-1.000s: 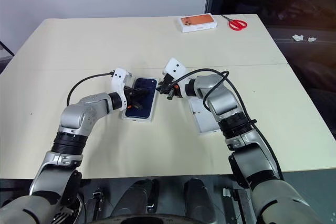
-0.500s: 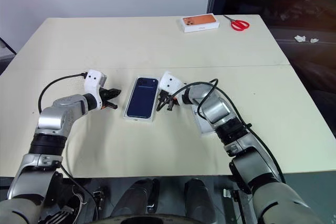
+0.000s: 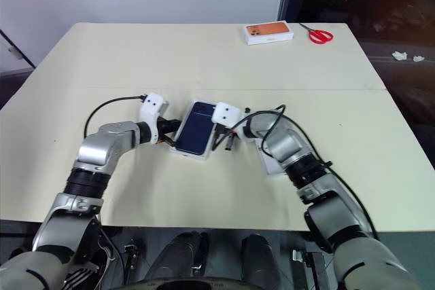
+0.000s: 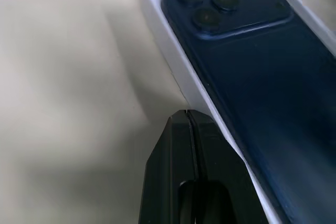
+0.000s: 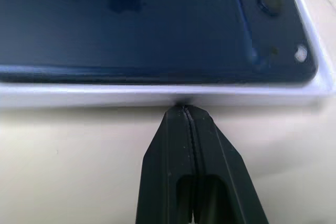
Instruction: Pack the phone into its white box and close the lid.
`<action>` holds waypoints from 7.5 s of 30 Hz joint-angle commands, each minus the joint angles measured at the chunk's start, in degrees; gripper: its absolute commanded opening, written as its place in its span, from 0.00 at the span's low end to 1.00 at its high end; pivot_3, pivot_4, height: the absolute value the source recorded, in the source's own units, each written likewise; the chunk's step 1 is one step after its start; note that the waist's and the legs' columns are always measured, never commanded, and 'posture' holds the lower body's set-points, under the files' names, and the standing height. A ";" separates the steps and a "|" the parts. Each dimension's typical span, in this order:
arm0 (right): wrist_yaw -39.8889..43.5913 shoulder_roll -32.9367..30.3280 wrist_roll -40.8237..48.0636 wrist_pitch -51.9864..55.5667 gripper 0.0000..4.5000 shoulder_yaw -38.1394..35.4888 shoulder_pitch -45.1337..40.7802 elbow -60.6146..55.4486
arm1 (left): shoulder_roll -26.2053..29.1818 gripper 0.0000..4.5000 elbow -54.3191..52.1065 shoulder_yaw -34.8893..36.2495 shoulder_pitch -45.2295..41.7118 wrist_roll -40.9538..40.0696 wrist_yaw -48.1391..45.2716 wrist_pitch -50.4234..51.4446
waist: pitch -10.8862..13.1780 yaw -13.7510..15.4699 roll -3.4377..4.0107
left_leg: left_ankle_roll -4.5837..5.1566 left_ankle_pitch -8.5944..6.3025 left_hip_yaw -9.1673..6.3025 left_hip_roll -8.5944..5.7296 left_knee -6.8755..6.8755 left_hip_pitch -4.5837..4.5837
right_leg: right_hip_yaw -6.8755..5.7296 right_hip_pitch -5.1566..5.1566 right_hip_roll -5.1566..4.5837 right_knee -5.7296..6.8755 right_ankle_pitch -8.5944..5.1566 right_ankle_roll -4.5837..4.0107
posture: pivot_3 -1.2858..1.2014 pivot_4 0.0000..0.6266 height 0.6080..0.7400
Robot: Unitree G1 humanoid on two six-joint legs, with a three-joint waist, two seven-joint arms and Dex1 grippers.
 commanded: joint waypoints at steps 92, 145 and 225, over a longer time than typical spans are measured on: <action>-39.43 -22.23 56.69 71.55 0.86 -27.68 8.64 -29.12 | 11.46 0.54 -20.34 12.04 17.71 -17.09 -16.30 -15.52 | 0.43 -1.21 0.20 | 0.30 -0.19 0.16 0.13 0.57 -0.96 | 0.07 -0.48 -0.26 0.02 0.01 0.07 | 0.52 0.24 1.00; -68.90 23.07 106.53 41.32 0.01 -30.61 0.64 -13.11 | 13.83 0.54 -22.12 19.66 16.02 -25.69 -9.67 -9.02 | 0.58 -2.90 0.32 | 0.29 -0.14 0.35 0.26 0.53 -0.98 | 0.41 -0.81 0.02 0.40 0.07 0.07 | 0.52 0.24 1.00; 5.13 -21.70 0.66 -2.16 0.01 -5.36 9.23 -21.20 | -4.64 0.00 -4.73 -2.19 3.50 -5.92 -7.76 -11.68 | 0.58 -1.66 0.23 | -0.07 0.06 0.40 0.24 0.74 -1.19 | 0.29 -0.99 0.08 0.47 0.13 0.02 | 0.52 0.24 1.00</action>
